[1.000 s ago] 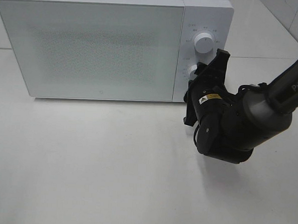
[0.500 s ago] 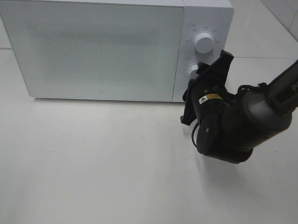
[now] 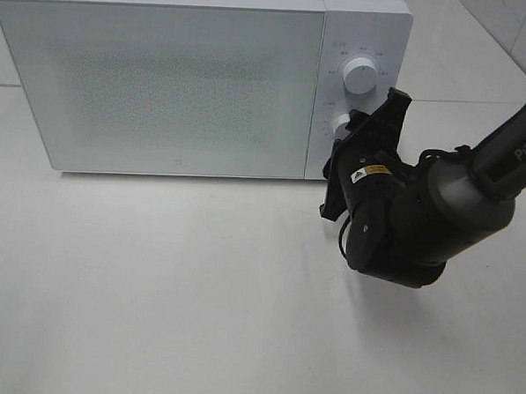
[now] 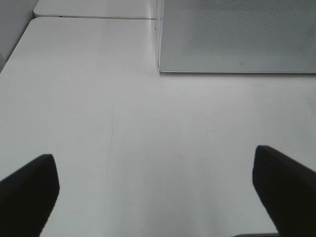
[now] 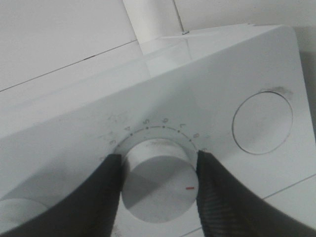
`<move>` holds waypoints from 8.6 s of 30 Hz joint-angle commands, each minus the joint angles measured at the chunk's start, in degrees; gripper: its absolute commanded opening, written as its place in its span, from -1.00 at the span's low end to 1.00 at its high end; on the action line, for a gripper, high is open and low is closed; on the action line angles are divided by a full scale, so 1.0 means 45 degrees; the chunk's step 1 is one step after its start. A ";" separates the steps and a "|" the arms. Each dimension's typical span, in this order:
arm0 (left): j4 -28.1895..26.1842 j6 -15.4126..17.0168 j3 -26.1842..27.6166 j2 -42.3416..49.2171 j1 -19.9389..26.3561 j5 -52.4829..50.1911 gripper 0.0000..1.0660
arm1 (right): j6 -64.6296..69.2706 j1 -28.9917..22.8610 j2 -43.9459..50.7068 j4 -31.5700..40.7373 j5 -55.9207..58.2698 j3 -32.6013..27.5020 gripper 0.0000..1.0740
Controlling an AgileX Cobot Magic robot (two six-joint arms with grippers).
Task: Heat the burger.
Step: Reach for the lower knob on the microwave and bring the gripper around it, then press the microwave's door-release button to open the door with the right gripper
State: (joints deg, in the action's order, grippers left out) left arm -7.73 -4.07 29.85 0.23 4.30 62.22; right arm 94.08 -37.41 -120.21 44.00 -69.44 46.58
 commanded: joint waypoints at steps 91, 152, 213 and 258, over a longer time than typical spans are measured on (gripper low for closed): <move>0.0013 -0.0013 -0.0038 0.0089 -0.0013 -0.0166 0.88 | -2.2676 0.3718 1.5686 -0.7958 2.8202 0.0178 0.38; -0.0013 -0.0013 -0.0038 0.0089 -0.0013 -0.0166 0.88 | -2.2129 0.6086 2.4841 -0.8709 2.5630 -0.3259 0.35; -0.0013 -0.0013 -0.0038 0.0089 -0.0013 -0.0166 0.88 | -2.4637 0.1808 0.9358 -0.2967 0.1999 -0.6175 0.35; -0.0013 -0.0013 -0.0038 0.0089 -0.0013 -0.0166 0.88 | -1.4439 -0.2839 0.5831 0.0777 -0.0484 -0.6175 -0.01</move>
State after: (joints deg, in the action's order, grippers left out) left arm -7.73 -4.13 29.85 0.23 4.30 62.22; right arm 26.13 -50.02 -93.85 47.96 -69.21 18.68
